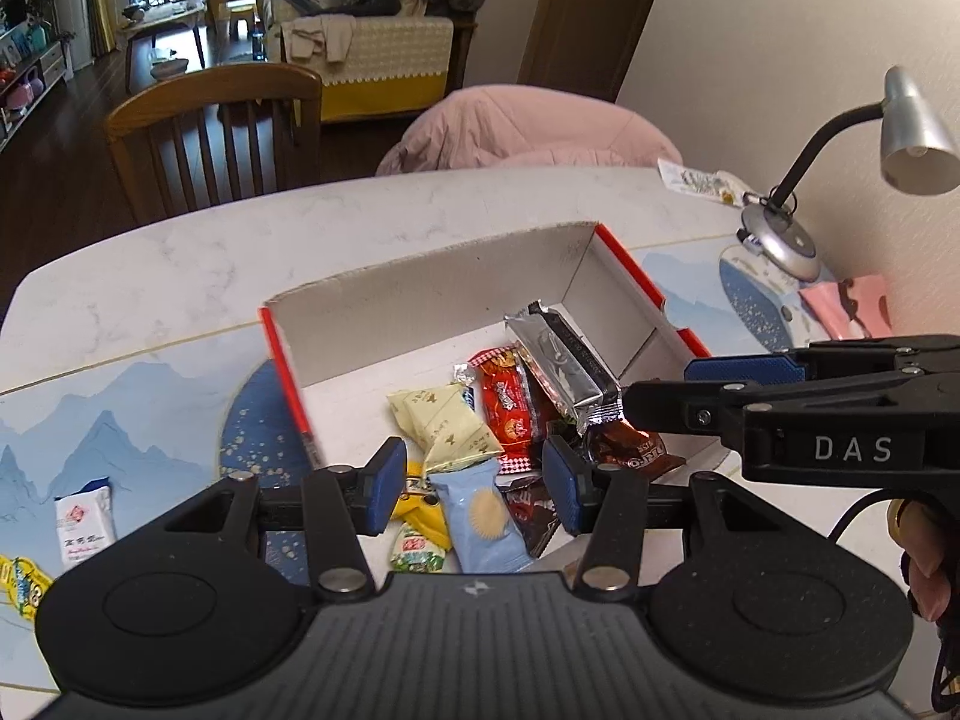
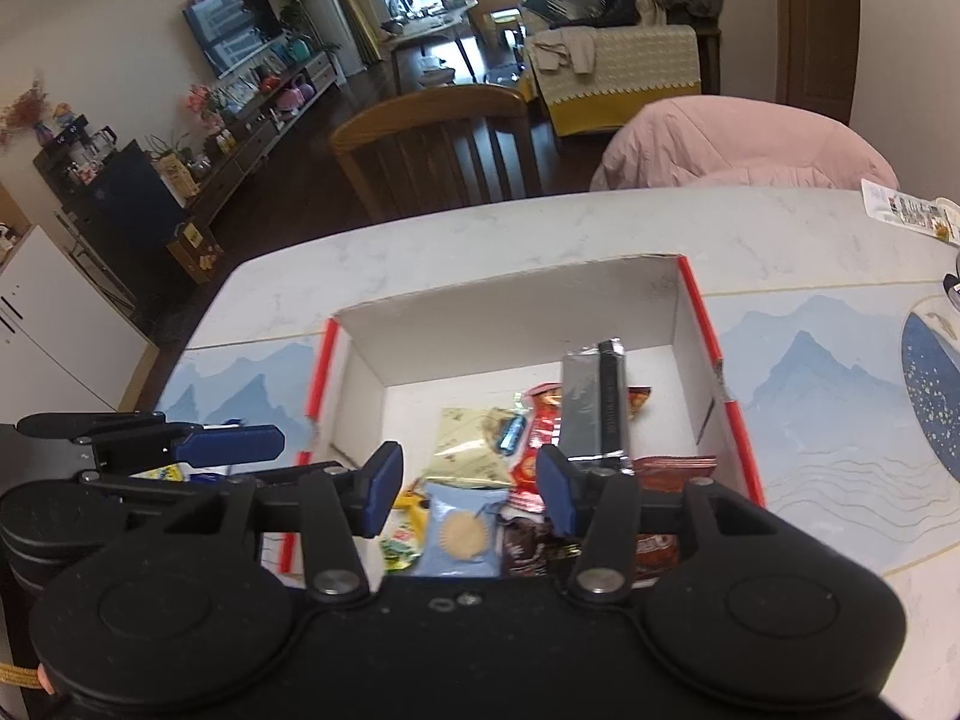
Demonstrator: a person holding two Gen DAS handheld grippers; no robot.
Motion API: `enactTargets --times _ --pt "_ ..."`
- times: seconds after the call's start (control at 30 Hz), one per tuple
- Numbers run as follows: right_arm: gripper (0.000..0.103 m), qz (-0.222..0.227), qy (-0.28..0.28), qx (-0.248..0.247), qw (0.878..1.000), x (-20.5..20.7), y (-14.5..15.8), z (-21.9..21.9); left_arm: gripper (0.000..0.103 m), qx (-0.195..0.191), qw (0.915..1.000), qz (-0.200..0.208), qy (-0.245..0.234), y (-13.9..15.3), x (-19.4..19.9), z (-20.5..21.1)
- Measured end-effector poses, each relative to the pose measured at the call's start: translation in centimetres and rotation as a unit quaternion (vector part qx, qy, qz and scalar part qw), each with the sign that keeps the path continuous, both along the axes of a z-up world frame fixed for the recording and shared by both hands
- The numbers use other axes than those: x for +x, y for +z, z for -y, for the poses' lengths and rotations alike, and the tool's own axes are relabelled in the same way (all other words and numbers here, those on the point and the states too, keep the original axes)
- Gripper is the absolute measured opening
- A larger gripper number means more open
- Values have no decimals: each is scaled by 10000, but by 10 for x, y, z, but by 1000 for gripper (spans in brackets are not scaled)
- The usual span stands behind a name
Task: Organize snacks
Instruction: 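Move both tools back from the shoebox toward the last two snacks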
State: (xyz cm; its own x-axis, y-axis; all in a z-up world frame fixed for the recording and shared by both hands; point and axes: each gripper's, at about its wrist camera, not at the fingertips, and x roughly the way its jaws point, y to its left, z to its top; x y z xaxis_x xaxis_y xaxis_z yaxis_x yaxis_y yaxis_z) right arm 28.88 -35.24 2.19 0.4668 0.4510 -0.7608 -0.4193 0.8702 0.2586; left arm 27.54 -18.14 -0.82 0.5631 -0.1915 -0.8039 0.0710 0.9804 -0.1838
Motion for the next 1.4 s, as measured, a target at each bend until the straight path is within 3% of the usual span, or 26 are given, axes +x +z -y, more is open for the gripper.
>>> enactTargets --times 0.27,0.37,0.43,0.47,0.7,0.83,1.0,1.1,1.2,1.4 --pt "53 362 126 242 9990 -31 12 -22 56 18 9985 474 291 22 -44 -35" --pt "61 521 224 347 9978 -45 13 -33 62 9 9973 576 454 25 -63 -51" --pt "90 590 286 369 9972 -52 13 -42 62 -7 9968 586 539 23 -75 -64" --pt "95 641 327 422 9965 -56 12 -45 62 -9 9967 576 580 22 -80 -70" --pt "96 670 647 439 9947 -77 8 -83 62 -70 9916 574 1158 11 -117 -119" --pt "97 910 803 288 9922 -89 5 -106 72 -70 9875 620 1447 7 -135 -145" --pt "99 645 956 341 9927 -92 -9 -135 75 -58 9825 614 1755 -3 -154 -174" --pt "102 725 983 414 9917 -93 -15 -157 75 -61 9792 544 1952 -13 -164 -192" --pt "103 861 921 301 9916 -94 -21 -181 75 21 9747 496 2180 -23 -172 -210" --pt "102 694 1045 -101 9920 -87 -38 -230 75 71 9672 388 2511 -41 -181 -248"
